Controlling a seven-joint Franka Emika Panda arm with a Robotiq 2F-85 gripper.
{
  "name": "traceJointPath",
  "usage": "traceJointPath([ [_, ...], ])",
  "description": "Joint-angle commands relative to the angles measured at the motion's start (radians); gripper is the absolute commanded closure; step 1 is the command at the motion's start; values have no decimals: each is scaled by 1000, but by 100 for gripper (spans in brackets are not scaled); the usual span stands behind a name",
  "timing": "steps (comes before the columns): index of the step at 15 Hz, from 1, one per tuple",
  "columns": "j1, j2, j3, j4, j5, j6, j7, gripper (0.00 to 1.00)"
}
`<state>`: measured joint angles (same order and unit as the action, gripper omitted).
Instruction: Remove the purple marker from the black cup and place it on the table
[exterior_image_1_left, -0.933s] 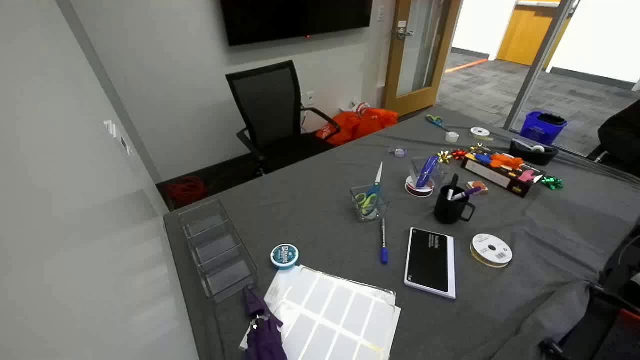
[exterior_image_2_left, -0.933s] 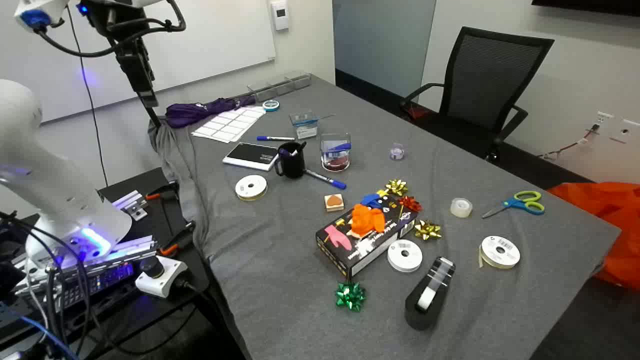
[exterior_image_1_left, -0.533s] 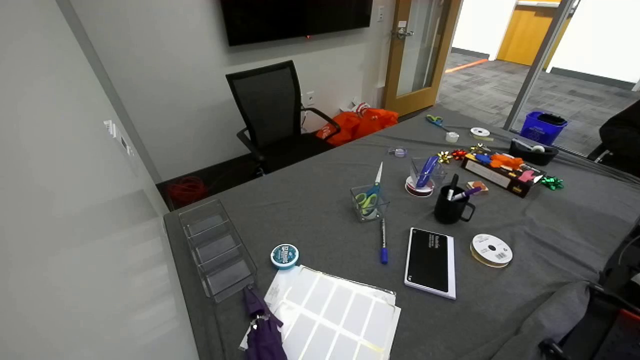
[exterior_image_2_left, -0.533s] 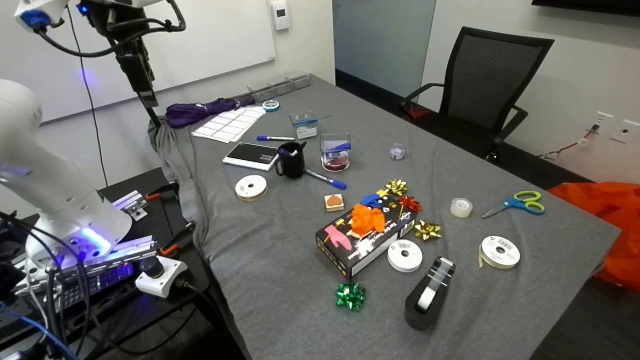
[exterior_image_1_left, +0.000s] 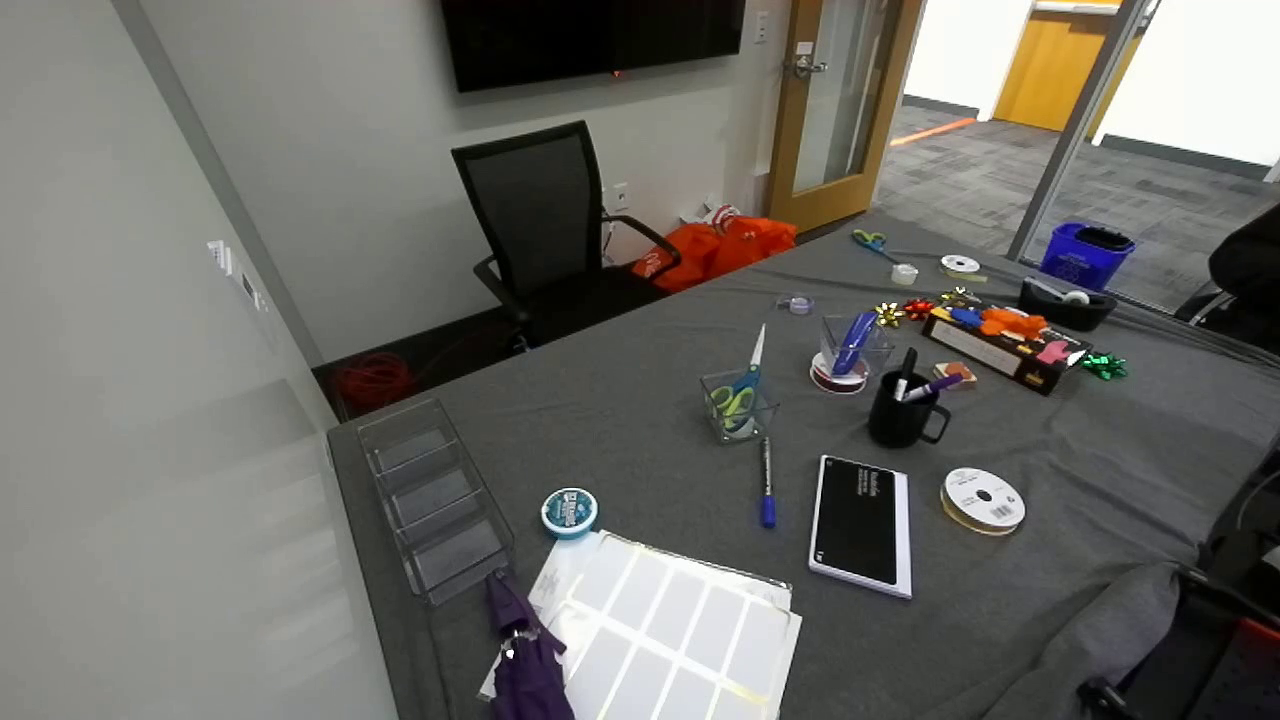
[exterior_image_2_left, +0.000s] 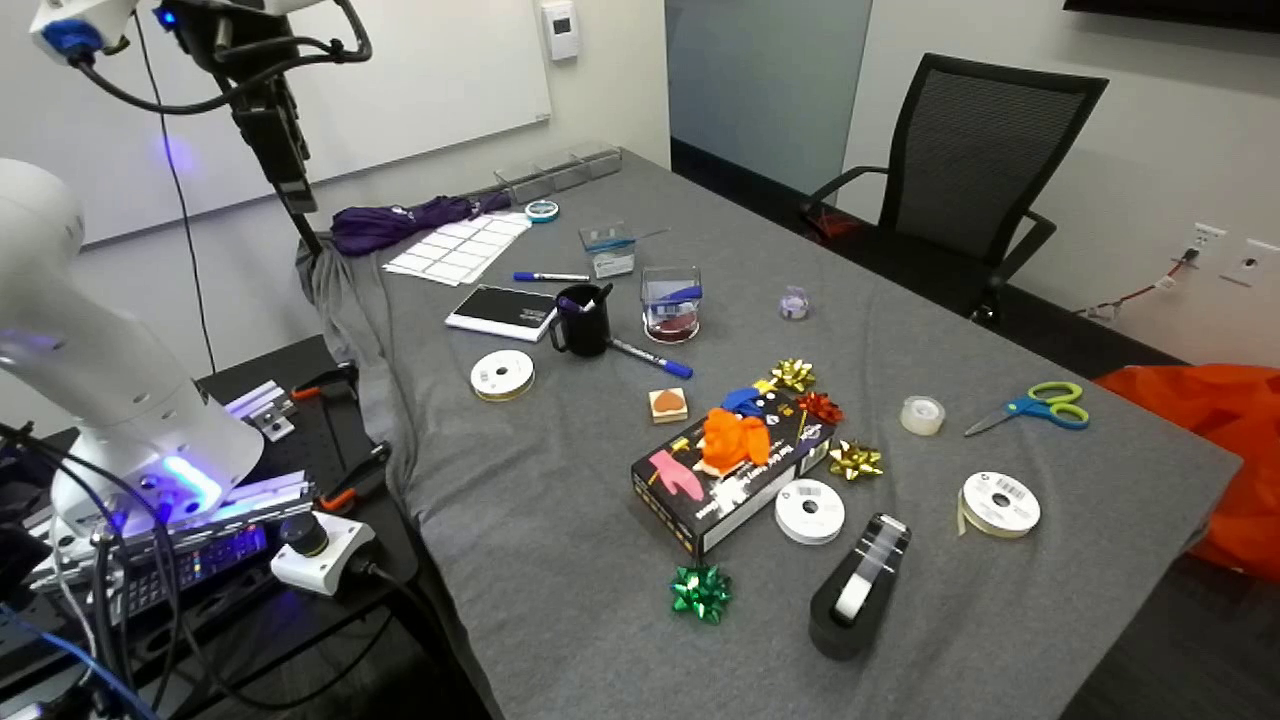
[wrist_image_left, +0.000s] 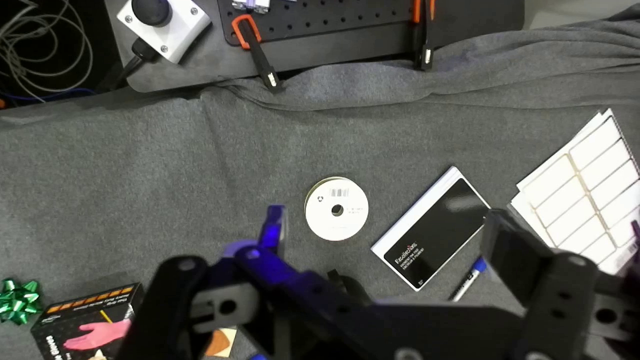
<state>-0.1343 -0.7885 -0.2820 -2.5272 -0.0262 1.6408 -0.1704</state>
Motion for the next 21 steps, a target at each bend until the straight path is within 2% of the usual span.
traceJointPath([
  [1, 6, 53, 23, 26, 80, 42, 41, 0],
  [4, 30, 119, 35, 43, 189, 148, 69, 0],
  [6, 39, 170, 50, 49, 245, 261, 88, 0],
  [11, 56, 332, 85, 75, 308, 548, 124, 0],
  [15, 59, 446, 118, 99, 310, 709, 183, 0],
  [21, 20, 567, 175, 132, 182, 838, 380, 0],
])
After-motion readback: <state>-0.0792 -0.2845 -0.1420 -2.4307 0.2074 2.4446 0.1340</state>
